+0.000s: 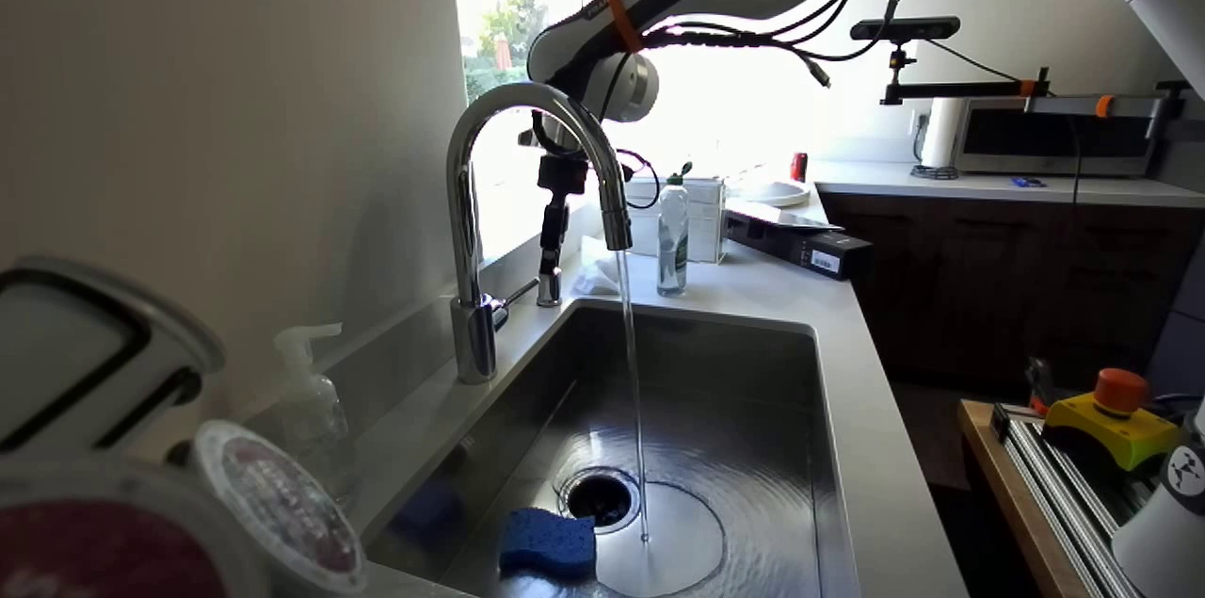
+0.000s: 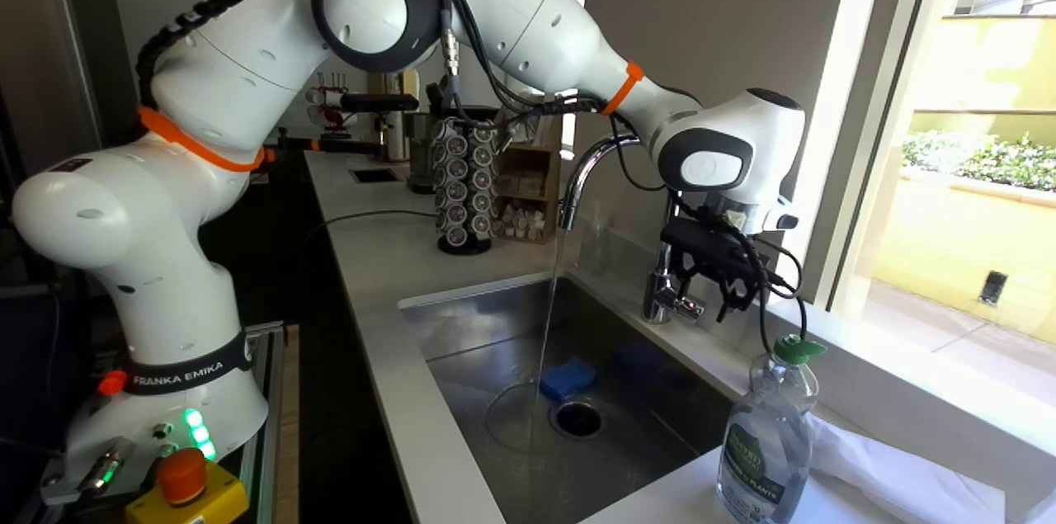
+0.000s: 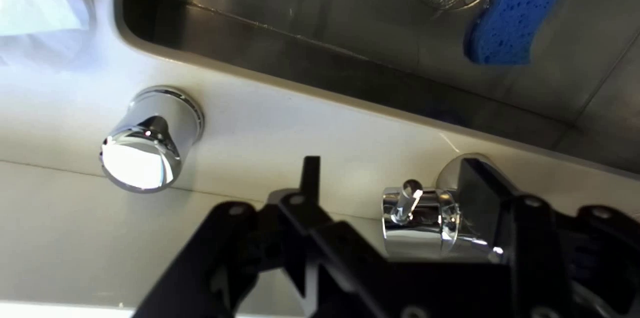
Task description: Push the faucet handle to the right.
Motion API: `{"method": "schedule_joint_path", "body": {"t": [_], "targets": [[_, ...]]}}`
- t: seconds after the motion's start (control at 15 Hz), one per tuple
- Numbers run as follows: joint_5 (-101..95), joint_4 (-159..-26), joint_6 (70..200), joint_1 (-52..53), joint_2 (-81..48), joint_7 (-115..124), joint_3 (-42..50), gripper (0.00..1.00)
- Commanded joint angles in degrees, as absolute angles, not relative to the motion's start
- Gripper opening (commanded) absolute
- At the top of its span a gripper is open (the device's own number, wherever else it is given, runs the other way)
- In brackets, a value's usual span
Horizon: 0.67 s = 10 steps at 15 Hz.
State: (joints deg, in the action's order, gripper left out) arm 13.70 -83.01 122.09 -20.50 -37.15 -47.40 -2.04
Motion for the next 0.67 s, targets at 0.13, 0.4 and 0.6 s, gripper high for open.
{"method": "schedule_joint_path", "body": {"t": [0.13, 0.4, 0.6], "targets": [[13.66, -86.40, 121.53, -20.10, -32.82, -45.93, -1.17, 1.00], [13.49, -88.02, 121.91, -20.13, -30.10, -44.65, -0.26, 1.00], [13.63, -89.94, 121.99, -20.30, -27.51, -45.06, 0.31, 1.00]]}}
